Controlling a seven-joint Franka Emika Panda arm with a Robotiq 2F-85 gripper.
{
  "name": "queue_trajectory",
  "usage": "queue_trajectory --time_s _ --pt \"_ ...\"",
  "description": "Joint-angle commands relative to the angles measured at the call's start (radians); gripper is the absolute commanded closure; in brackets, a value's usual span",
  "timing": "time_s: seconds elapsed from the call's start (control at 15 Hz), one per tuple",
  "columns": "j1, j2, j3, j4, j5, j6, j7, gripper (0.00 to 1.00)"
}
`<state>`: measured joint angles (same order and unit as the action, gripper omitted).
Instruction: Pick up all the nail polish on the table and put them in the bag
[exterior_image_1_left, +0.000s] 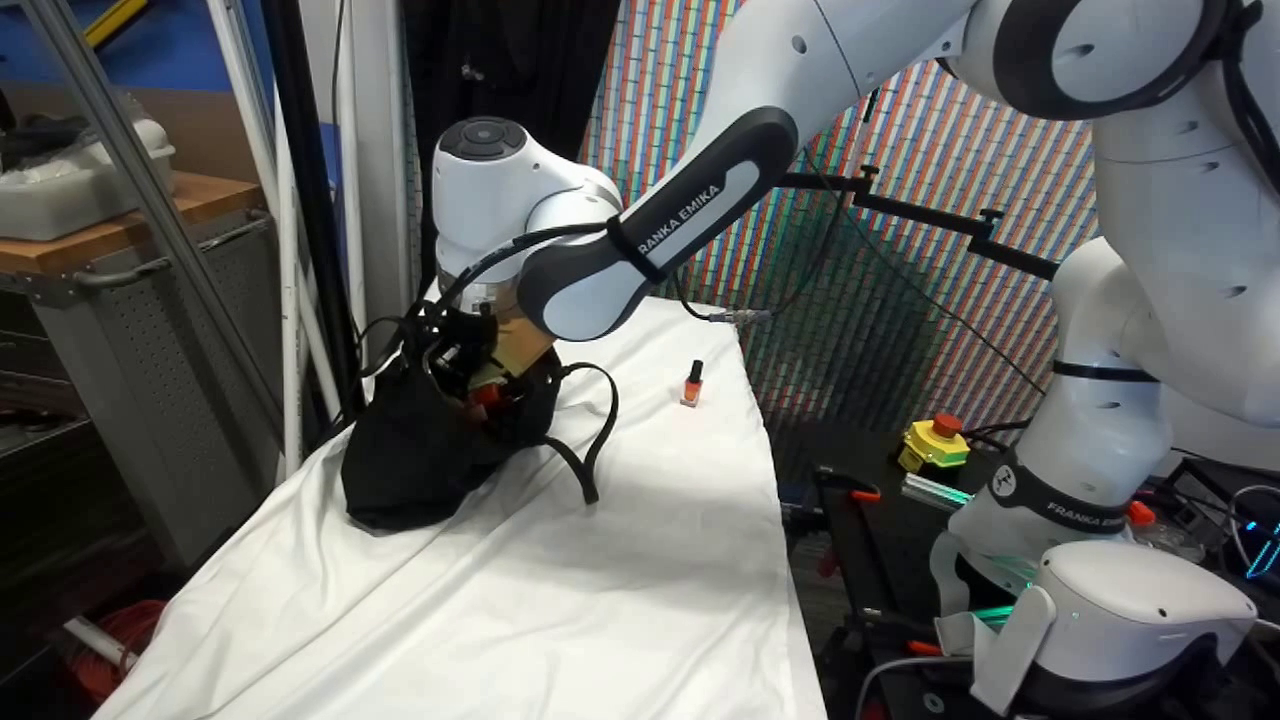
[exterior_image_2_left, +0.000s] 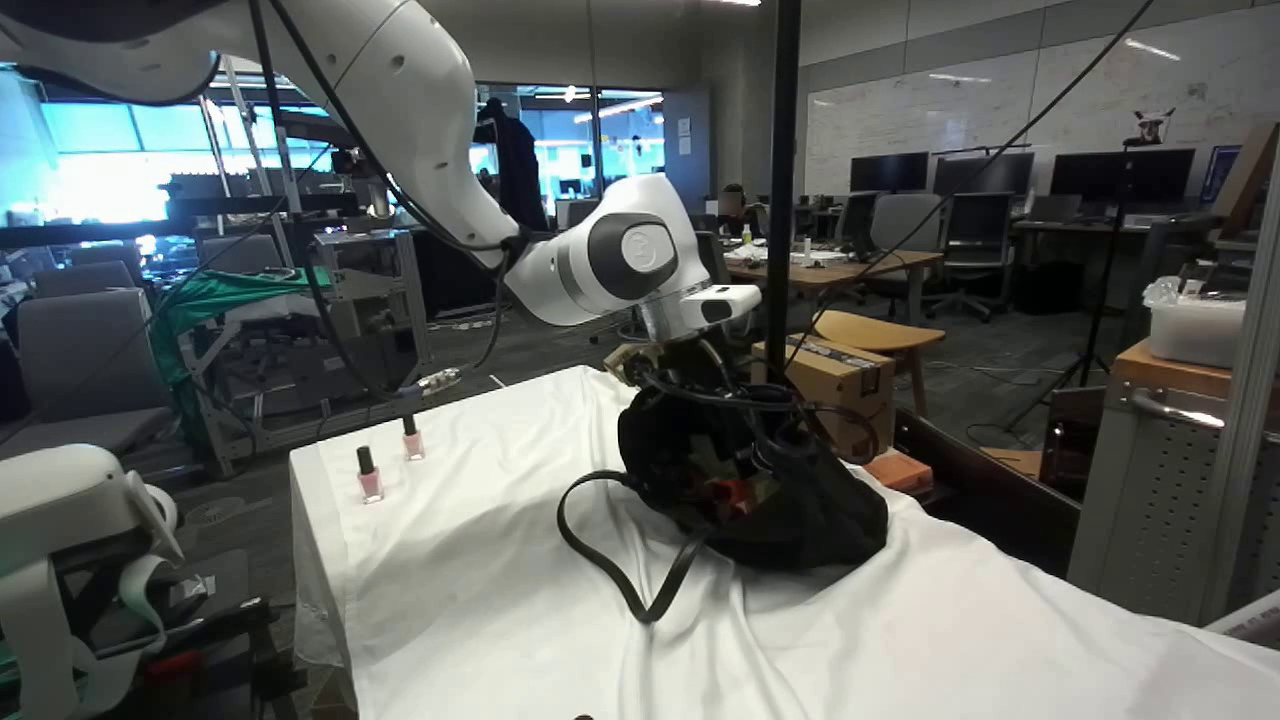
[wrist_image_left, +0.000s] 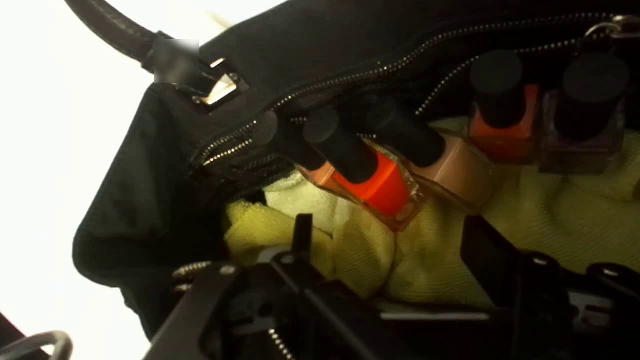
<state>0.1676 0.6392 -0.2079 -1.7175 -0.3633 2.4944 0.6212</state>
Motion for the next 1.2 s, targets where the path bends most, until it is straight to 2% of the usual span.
queue_trajectory --time_s 0.0,0.33,0.67,1.13 --pt "0.004 -0.131 0.000 -0.127 0.006 0.000 -0.061 0.00" --pt "-0.027 -0.349 0.035 -0.342 0.019 -0.018 -0.208 0.00" --pt "-0.099 -0.532 0.056 -0.518 0.056 -0.057 -0.318 0.00" --pt "-0.216 -0.640 0.042 -0.668 0.105 -0.072 -0.400 0.00"
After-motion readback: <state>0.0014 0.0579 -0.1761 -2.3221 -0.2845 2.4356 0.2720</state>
